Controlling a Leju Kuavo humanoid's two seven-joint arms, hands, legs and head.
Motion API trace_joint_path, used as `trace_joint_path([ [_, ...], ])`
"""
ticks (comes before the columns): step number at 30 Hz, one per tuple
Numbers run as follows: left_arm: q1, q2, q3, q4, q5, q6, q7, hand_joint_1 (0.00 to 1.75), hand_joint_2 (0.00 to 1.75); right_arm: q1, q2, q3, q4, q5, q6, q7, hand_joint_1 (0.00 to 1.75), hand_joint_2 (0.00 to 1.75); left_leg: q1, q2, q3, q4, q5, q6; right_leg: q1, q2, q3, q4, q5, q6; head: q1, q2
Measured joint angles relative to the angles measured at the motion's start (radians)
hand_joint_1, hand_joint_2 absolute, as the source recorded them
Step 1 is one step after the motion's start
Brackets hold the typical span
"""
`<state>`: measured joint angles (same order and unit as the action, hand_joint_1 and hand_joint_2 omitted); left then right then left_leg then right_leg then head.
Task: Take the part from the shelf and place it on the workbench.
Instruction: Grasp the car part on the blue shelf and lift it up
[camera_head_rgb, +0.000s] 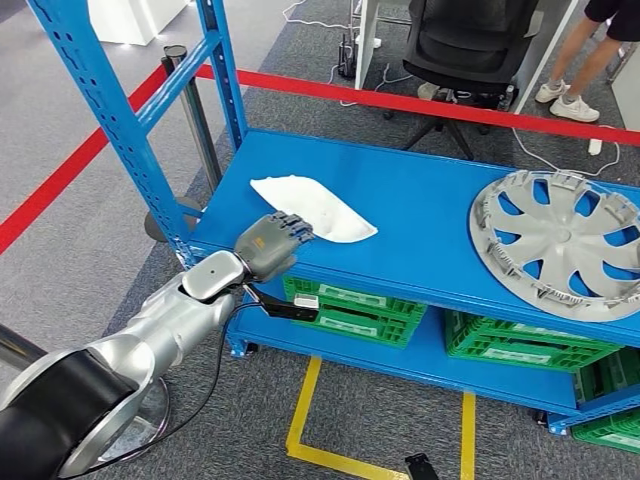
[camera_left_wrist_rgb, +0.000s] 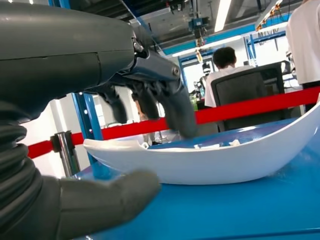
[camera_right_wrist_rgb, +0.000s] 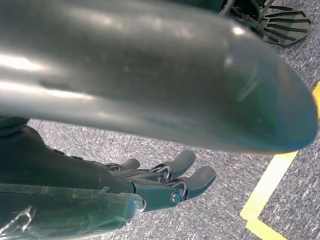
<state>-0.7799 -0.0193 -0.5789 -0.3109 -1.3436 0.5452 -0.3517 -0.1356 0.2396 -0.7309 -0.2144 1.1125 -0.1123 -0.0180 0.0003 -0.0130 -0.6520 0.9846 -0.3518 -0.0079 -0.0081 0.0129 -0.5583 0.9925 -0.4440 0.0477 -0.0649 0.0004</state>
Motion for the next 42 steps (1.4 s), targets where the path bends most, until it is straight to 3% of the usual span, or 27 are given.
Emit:
trace_joint_path([
  [8, -0.003, 0.000, -0.005, 0.000, 0.004, -0.006, 0.000, 1.44, 1.75, 0.000, 0.000, 0.000, 0.000, 0.000, -0.001, 0.000, 0.00, 0.00, 0.000, 0.000, 0.000, 0.000, 0.000, 0.000, 0.000, 0.000, 0.000, 0.000, 0.000, 0.000, 0.000, 0.000],
  [20, -0.006, -0.001, -0.007, 0.000, 0.018, -0.012, 0.000, 1.50, 1.75, 0.000, 0.000, 0.000, 0.000, -0.002, -0.005, -0.001, 0.00, 0.00, 0.000, 0.000, 0.000, 0.000, 0.000, 0.000, 0.000, 0.000, 0.000, 0.000, 0.000, 0.000, 0.000, 0.000],
  [26, -0.006, -0.004, -0.007, 0.000, 0.024, -0.014, 0.000, 1.75, 1.75, 0.000, 0.000, 0.000, 0.000, -0.007, -0.007, -0.002, 0.00, 0.00, 0.000, 0.000, 0.000, 0.000, 0.000, 0.000, 0.000, 0.000, 0.000, 0.000, 0.000, 0.000, 0.000, 0.000],
  [42, -0.007, -0.006, -0.007, 0.000, 0.045, -0.089, -0.012, 1.75, 1.75, 0.005, 0.000, 0.000, 0.000, -0.020, -0.011, -0.008, 0.00, 0.00, 0.000, 0.000, 0.000, 0.000, 0.000, 0.000, 0.000, 0.000, 0.000, 0.000, 0.000, 0.000, 0.000, 0.000],
])
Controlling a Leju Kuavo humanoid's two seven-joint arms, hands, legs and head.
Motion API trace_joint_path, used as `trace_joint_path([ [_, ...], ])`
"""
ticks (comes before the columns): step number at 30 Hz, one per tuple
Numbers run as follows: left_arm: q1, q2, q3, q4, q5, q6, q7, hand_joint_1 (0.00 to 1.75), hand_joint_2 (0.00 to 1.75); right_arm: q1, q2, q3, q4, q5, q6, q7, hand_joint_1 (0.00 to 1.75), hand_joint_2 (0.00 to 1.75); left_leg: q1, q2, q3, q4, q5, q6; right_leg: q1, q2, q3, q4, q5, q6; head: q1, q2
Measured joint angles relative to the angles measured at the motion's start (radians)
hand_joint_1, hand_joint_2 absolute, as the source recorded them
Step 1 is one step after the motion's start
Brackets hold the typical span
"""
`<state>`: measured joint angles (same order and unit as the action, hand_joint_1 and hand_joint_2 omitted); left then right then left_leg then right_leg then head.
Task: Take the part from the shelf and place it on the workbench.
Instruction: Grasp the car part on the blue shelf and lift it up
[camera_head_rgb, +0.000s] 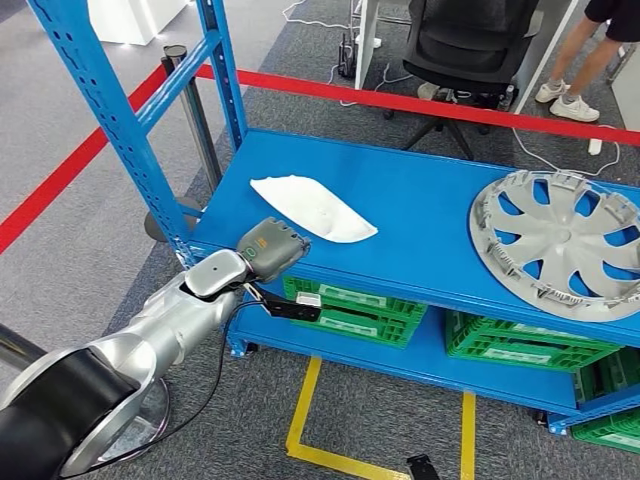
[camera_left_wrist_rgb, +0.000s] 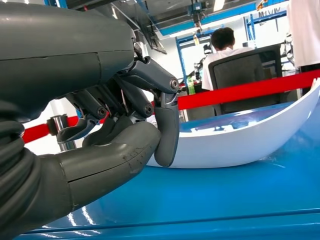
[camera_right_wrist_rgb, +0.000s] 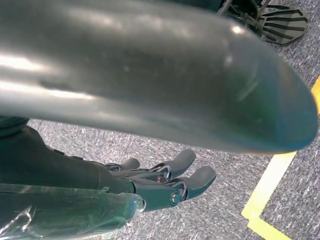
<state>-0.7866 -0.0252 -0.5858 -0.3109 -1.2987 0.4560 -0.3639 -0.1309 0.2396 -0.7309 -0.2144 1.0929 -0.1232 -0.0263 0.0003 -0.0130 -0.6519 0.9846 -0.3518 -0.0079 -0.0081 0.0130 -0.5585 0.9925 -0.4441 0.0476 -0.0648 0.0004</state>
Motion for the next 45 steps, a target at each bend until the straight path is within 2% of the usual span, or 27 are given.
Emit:
trace_joint_path([
  [7, 0.000, 0.000, 0.000, 0.000, 0.000, 0.000, 0.000, 1.75, 1.75, 0.001, 0.000, 0.000, 0.000, 0.000, 0.000, 0.000, 0.00, 0.00, 0.000, 0.000, 0.000, 0.000, 0.000, 0.000, 0.000, 0.000, 0.000, 0.000, 0.000, 0.000, 0.000, 0.000],
  [8, 0.000, 0.000, 0.000, 0.000, 0.000, 0.000, 0.000, 1.58, 1.75, 0.002, 0.000, 0.000, 0.000, 0.000, 0.000, 0.000, 0.00, 0.00, 0.000, 0.000, 0.000, 0.000, 0.000, 0.000, 0.000, 0.000, 0.000, 0.000, 0.000, 0.000, 0.000, 0.000],
  [11, 0.000, 0.000, 0.000, 0.000, -0.003, 0.005, 0.003, 0.27, 1.75, 0.002, 0.000, 0.000, 0.000, -0.002, 0.000, -0.001, 0.00, 0.00, 0.000, 0.000, 0.000, 0.000, 0.000, 0.000, 0.000, 0.000, 0.000, 0.000, 0.000, 0.000, 0.000, 0.000],
  [12, 0.000, -0.001, 0.000, 0.000, -0.006, 0.010, 0.007, 0.00, 1.75, 0.002, 0.000, 0.000, 0.000, -0.004, -0.001, -0.002, 0.00, 0.00, 0.000, 0.000, 0.000, 0.000, 0.000, 0.000, 0.000, 0.000, 0.000, 0.000, 0.000, 0.000, 0.000, 0.000],
  [25, -0.001, -0.038, -0.016, 0.000, -0.024, 0.046, 0.041, 0.00, 1.75, 0.009, -0.008, -0.002, 0.000, -0.018, -0.005, -0.013, 0.00, 0.00, 0.000, 0.000, 0.000, 0.000, 0.000, 0.000, 0.000, 0.000, 0.000, 0.000, 0.000, 0.000, 0.000, 0.000],
  [45, 0.000, -0.053, -0.043, 0.000, -0.026, 0.062, 0.053, 0.00, 1.75, 0.011, -0.028, -0.002, 0.000, -0.016, -0.007, -0.018, 0.00, 0.00, 0.000, 0.000, 0.000, 0.000, 0.000, 0.000, 0.000, 0.000, 0.000, 0.000, 0.000, 0.000, 0.000, 0.000],
])
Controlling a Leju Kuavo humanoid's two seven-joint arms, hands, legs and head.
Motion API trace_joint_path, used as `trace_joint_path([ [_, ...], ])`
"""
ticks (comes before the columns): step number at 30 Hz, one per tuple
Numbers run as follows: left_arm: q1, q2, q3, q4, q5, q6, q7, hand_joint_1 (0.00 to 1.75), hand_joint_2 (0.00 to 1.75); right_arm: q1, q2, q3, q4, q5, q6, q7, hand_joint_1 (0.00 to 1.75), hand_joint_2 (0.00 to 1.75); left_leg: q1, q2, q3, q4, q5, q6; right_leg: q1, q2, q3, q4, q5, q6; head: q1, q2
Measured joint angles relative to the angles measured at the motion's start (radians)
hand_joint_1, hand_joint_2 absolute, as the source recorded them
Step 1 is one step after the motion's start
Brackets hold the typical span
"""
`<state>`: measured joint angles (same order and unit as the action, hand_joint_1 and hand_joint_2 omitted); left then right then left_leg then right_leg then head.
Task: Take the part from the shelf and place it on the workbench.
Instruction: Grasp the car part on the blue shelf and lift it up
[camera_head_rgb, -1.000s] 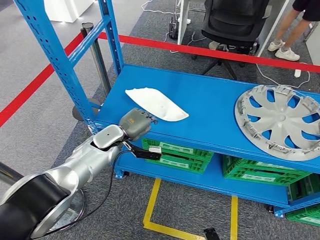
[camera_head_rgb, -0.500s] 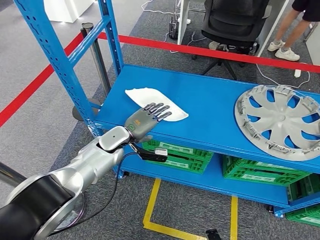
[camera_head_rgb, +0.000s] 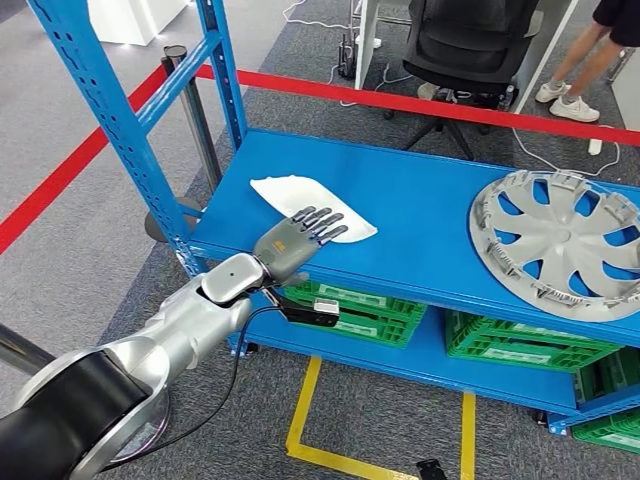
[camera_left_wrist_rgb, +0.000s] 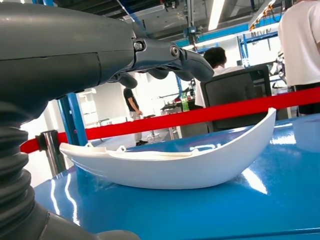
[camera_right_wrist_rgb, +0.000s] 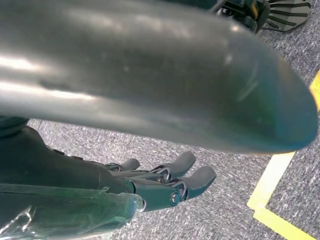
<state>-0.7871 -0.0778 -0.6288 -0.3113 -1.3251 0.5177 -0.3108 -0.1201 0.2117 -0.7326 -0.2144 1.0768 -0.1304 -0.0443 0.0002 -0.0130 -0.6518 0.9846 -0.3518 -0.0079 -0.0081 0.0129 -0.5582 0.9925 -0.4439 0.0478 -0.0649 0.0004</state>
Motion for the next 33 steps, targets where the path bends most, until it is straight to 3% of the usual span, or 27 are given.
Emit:
trace_joint_path([
  [9, 0.001, 0.004, -0.005, 0.000, 0.022, -0.041, 0.017, 0.00, 1.75, 0.002, -0.004, 0.000, 0.000, -0.002, -0.001, 0.000, 0.00, 0.00, 0.000, 0.000, 0.000, 0.000, 0.000, 0.000, 0.000, 0.000, 0.000, 0.000, 0.000, 0.000, 0.000, 0.000],
  [21, 0.009, 0.016, -0.003, 0.005, 0.068, -0.212, 0.051, 0.00, 1.75, 0.007, -0.009, 0.000, 0.000, -0.002, -0.002, 0.000, 0.00, 0.00, 0.000, 0.000, 0.000, 0.000, 0.000, 0.000, 0.000, 0.000, 0.000, 0.000, 0.000, 0.000, 0.000, 0.000],
  [33, 0.013, 0.029, -0.001, 0.009, 0.069, -0.210, 0.073, 0.00, 1.75, 0.007, -0.009, 0.000, 0.000, -0.002, -0.001, 0.000, 0.00, 0.00, 0.000, 0.000, 0.000, 0.000, 0.000, 0.000, 0.000, 0.000, 0.000, 0.000, 0.000, 0.000, 0.000, 0.000],
])
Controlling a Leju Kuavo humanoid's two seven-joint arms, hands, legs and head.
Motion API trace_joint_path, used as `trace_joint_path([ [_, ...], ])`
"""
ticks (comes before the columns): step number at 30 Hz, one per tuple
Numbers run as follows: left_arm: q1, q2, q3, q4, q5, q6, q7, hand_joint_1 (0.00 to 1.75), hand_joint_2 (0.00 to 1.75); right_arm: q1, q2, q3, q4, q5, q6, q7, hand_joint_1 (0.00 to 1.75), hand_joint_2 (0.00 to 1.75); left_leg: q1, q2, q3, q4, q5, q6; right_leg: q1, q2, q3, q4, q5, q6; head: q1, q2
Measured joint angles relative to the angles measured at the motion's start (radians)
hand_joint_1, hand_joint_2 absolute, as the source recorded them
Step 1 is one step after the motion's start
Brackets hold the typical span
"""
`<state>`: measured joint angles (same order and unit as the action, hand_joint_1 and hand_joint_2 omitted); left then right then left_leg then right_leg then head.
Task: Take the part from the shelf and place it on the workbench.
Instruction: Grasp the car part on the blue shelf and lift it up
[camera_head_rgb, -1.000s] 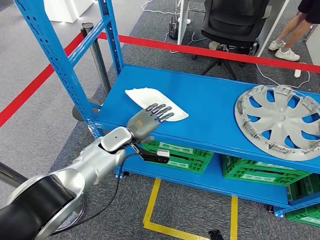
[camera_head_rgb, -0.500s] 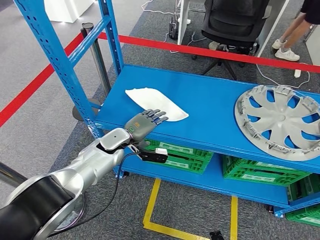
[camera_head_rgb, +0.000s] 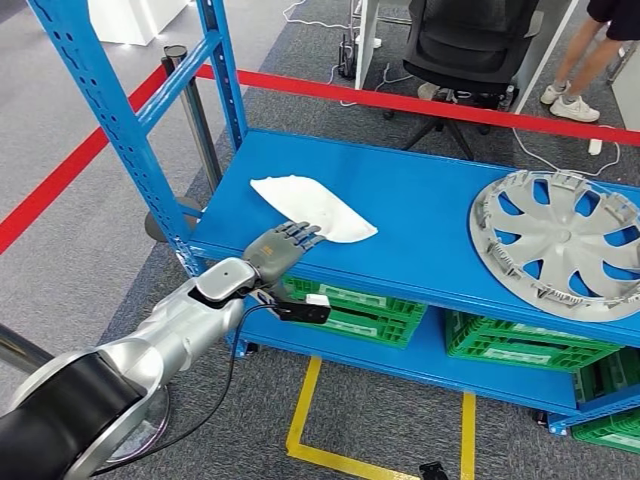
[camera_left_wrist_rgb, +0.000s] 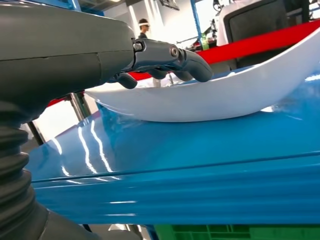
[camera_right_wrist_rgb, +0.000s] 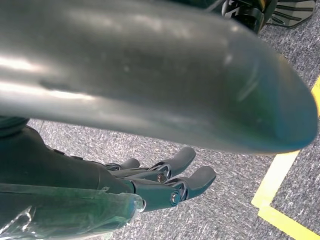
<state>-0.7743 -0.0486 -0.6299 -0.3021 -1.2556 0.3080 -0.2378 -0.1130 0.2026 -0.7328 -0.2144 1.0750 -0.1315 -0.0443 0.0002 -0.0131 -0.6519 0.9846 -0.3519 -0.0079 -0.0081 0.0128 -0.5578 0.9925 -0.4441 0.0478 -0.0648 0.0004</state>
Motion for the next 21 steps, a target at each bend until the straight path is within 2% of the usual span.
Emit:
trace_joint_path([
  [7, 0.002, 0.009, 0.006, 0.000, -0.001, 0.048, 0.002, 0.00, 1.75, 0.000, 0.000, 0.000, 0.000, 0.000, 0.002, 0.000, 0.00, 0.00, 0.000, 0.000, 0.000, 0.000, 0.000, 0.000, 0.000, 0.000, 0.000, 0.000, 0.000, 0.000, 0.000, 0.000],
  [11, 0.004, 0.012, 0.012, 0.000, 0.002, 0.077, -0.003, 0.00, 0.00, 0.000, 0.000, 0.000, 0.000, 0.000, 0.002, 0.000, 0.00, 0.00, 0.000, 0.000, 0.000, 0.000, 0.000, 0.000, 0.000, 0.000, 0.000, 0.000, 0.000, 0.000, 0.000, 0.000],
  [21, 0.004, 0.015, 0.030, 0.000, 0.029, 0.091, -0.058, 0.00, 0.00, -0.002, 0.000, 0.000, 0.000, 0.003, 0.006, -0.002, 0.00, 0.00, 0.000, 0.000, 0.000, 0.000, 0.000, 0.000, 0.000, 0.000, 0.000, 0.000, 0.000, 0.000, 0.000, 0.000],
])
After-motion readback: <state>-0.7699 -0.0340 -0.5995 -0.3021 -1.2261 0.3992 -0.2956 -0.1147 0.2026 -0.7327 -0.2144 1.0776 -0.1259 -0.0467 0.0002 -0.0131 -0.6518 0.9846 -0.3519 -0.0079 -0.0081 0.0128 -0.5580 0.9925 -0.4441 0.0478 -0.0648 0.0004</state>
